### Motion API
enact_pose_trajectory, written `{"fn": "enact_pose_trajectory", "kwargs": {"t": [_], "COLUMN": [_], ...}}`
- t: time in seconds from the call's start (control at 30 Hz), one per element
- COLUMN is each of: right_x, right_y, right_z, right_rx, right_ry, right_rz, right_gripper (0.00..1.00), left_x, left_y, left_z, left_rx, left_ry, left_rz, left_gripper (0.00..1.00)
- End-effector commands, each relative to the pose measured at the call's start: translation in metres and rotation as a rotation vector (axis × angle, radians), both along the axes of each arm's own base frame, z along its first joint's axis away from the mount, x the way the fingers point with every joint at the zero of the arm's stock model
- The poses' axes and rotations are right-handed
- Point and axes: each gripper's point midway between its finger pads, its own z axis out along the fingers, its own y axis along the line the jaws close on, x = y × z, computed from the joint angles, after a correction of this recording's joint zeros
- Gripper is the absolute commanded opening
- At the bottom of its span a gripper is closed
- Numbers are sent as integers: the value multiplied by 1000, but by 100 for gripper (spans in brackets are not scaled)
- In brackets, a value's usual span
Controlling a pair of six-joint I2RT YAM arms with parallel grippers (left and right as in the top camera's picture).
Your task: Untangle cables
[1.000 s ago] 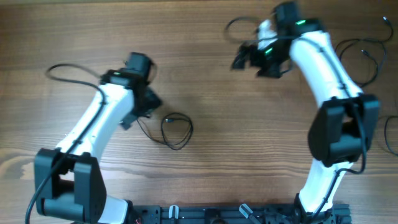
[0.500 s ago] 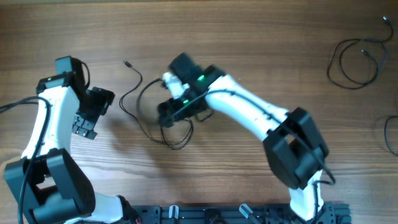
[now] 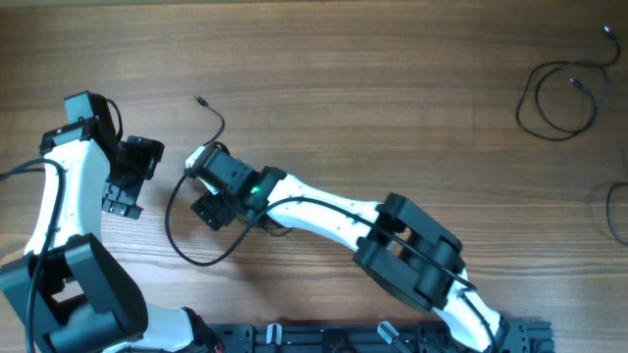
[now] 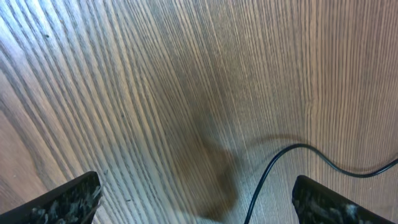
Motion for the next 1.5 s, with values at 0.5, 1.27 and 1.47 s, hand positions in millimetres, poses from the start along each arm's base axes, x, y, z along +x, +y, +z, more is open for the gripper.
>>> {"fn": "enact_pose_trajectory", "kwargs": {"t": [0.5,1.27,1.47], "right_x": [74,50,51], "right_y": [-136,-245,-252], "right_z": [58,179,141], "right_rx": [-293,-3,-91], "right_ry": [-112,166,198], "right_rz": [-252,-848,-913], "right_gripper": [4,4,81], "left_x": [1,1,1], "left_y": [1,1,1], "left_z": [3,3,3], "left_rx": [-4,-4,-4], "left_ry": [-14,-14,-14], "left_rz": [18,18,18], "left_gripper": [100,100,100]}}
